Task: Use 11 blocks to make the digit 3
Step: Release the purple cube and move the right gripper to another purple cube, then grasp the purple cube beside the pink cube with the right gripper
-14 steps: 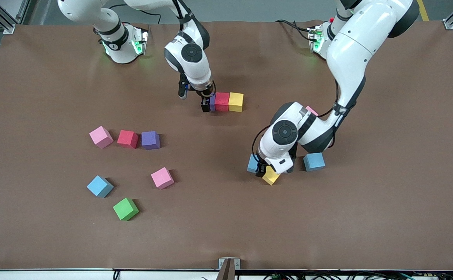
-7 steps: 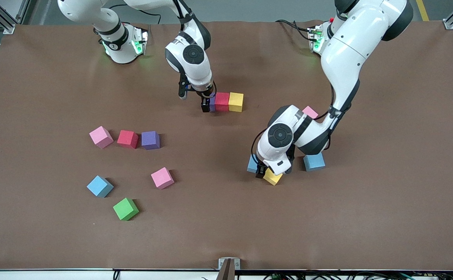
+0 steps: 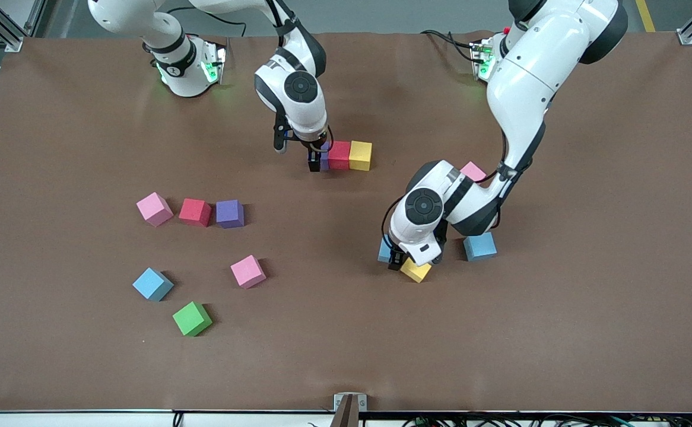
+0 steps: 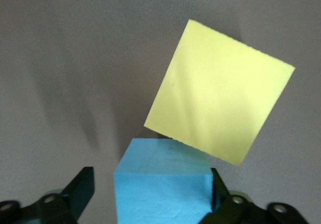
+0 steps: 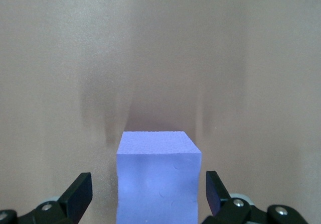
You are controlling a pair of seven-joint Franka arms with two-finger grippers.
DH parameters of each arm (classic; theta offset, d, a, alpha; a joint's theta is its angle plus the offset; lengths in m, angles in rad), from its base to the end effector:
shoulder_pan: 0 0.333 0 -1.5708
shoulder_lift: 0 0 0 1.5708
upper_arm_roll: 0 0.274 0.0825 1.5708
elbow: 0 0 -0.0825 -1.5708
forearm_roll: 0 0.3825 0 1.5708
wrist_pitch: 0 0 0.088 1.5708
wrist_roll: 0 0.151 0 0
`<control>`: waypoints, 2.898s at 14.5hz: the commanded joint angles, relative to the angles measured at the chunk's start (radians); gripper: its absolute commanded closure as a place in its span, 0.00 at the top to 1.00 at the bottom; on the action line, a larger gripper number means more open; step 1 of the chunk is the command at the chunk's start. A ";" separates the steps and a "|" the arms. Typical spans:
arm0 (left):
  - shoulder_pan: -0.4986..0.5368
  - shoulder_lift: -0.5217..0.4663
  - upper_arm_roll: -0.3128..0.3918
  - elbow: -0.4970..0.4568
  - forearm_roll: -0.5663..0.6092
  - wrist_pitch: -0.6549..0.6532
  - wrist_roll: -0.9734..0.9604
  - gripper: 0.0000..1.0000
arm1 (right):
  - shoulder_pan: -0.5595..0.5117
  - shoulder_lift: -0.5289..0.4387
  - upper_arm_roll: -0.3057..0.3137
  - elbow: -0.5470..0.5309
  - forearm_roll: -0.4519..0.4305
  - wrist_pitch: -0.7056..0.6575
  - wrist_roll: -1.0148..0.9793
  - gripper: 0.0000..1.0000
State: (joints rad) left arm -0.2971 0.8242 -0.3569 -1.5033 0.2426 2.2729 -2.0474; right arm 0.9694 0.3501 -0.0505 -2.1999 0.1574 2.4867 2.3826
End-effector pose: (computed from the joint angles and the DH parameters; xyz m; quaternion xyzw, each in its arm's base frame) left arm 0.5605 -0.3868 0.1270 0.7826 0.6214 -0.0364 0.0096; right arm 0.3213 0.4238 0.1347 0.6998 -0.7127 -0.0346 0.0337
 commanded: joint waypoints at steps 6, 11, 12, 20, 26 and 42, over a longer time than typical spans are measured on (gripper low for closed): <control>-0.020 0.001 0.012 0.028 0.015 -0.018 -0.011 0.29 | -0.040 -0.016 0.005 0.043 0.011 -0.115 -0.053 1.00; -0.002 -0.060 0.012 0.014 0.017 -0.052 -0.011 0.29 | -0.109 -0.068 0.003 0.068 0.011 -0.230 -0.231 1.00; -0.002 -0.074 0.012 0.011 0.018 -0.082 -0.010 0.29 | -0.136 -0.077 0.001 0.071 0.008 -0.235 -0.294 1.00; 0.050 -0.215 0.009 -0.113 0.018 -0.121 0.003 0.29 | -0.397 -0.076 -0.002 0.141 -0.156 -0.230 -0.819 1.00; 0.056 -0.247 0.009 -0.146 0.018 -0.121 0.004 0.29 | -0.471 -0.076 0.000 0.114 -0.164 -0.226 -1.188 1.00; 0.061 -0.254 0.007 -0.147 0.017 -0.121 0.003 0.30 | -0.575 -0.103 0.006 -0.066 -0.160 -0.003 -1.906 1.00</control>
State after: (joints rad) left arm -0.2444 0.6037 -0.3481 -1.6241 0.2474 2.1566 -2.0422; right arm 0.3955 0.2834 -0.0526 -2.2028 0.0087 2.4402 0.4850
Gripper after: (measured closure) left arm 0.379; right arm 0.000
